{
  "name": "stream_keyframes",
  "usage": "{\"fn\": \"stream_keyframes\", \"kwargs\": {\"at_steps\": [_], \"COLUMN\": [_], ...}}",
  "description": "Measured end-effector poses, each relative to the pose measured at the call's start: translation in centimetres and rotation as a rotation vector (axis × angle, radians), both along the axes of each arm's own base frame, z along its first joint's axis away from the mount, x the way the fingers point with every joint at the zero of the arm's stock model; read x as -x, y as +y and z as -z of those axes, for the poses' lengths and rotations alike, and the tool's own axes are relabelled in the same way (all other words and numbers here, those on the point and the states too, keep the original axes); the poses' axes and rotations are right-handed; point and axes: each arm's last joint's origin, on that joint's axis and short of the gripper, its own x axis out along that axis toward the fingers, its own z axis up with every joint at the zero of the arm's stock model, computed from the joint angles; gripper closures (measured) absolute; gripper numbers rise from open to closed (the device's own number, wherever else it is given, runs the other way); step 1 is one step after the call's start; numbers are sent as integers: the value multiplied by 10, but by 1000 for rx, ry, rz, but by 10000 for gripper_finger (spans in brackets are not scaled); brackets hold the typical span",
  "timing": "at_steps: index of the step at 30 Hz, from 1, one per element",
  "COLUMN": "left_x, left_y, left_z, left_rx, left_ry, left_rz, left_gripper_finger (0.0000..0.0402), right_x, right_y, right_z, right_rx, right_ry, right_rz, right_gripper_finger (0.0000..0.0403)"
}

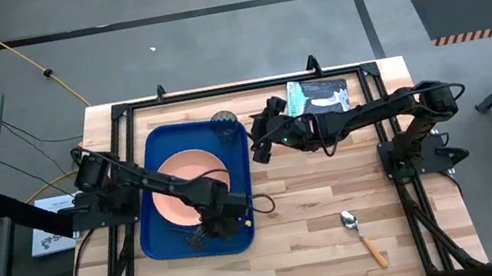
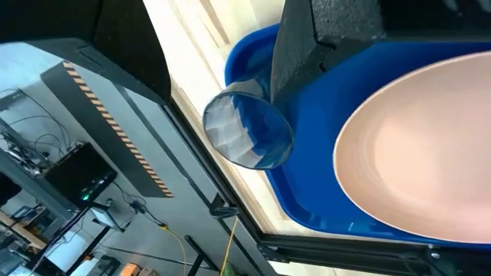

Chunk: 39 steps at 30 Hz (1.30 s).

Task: Pick and place plate/cup/fork/spoon on tray
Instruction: Put the blue fork below the light orange plate on the blue tray

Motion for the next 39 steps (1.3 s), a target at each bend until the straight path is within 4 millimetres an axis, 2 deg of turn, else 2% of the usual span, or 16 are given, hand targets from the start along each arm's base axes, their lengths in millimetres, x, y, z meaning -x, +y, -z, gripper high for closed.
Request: {"fn": "stream_keyframes", "kwargs": {"at_steps": [8, 12, 18, 23, 27, 33, 35, 39], "left_x": [0, -1, -2, 0, 2, 15, 16, 19], "left_y": [0, 0, 3, 5, 2, -12, -18, -25], "left_z": [0, 0, 1, -13, -32, -55, -55, -38], "left_rx": [-45, -53, -160, -224, -221, -56, -17, 47], "left_ry": [-25, -42, -68, 10, 76, 27, -30, -91], "left_rz": [30, 45, 45, 26, -45, -81, -83, -53], "left_gripper_finger": [359, 339, 299, 281, 301, 391, 392, 399], "right_x": [0, 0, 0, 0, 0, 0, 0, 0], "right_y": [0, 0, 0, 0, 0, 0, 0, 0], "right_z": [0, 0, 0, 0, 0, 1, 1, 1], "right_rx": [-5, -5, -5, -4, -4, -5, -5, -5], "right_ry": [-4, -4, -3, -3, -3, 6, 8, 8], "right_rz": [-9, -9, -10, -9, -10, -10, -10, -11], "right_gripper_finger": [187, 187, 187, 187, 187, 187, 187, 187]}}
